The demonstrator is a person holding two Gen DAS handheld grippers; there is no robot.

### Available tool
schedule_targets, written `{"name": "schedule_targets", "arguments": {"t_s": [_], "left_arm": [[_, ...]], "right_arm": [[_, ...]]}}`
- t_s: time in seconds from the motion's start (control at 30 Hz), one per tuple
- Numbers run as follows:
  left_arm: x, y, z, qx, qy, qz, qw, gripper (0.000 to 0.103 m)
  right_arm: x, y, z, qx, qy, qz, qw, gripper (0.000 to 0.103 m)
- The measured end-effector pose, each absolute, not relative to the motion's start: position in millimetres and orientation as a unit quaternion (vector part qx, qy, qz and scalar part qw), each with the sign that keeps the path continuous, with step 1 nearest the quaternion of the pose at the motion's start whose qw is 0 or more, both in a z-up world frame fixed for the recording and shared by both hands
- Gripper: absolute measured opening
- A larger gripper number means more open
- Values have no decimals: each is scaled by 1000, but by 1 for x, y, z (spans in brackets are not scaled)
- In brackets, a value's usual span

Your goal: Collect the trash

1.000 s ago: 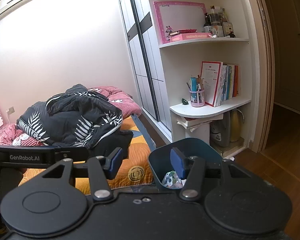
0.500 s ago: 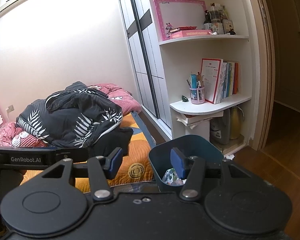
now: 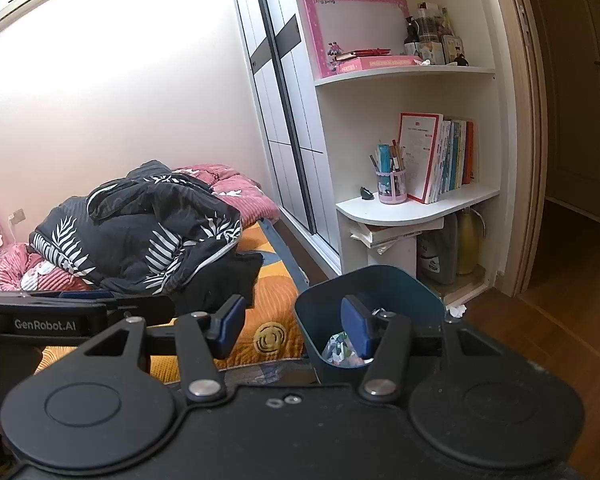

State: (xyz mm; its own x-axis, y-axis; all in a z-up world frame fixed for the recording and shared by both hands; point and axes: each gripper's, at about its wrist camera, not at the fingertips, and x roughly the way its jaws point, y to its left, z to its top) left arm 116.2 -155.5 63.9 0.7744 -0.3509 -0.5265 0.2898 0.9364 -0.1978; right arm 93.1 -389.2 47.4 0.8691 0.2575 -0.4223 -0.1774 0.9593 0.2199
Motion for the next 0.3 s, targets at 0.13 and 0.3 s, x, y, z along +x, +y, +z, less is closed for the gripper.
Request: {"name": "schedule_targets", "arguments": {"t_s": [0.13,0.3], "left_arm": [[117,-154,62,-58,293,-166,940,103],[118,-151,61,-61,296,-163,939,103]], "right_arm": [[94,-390,48,87,230,113,963,54],[93,-389,46,88,231,112,963,54]]}}
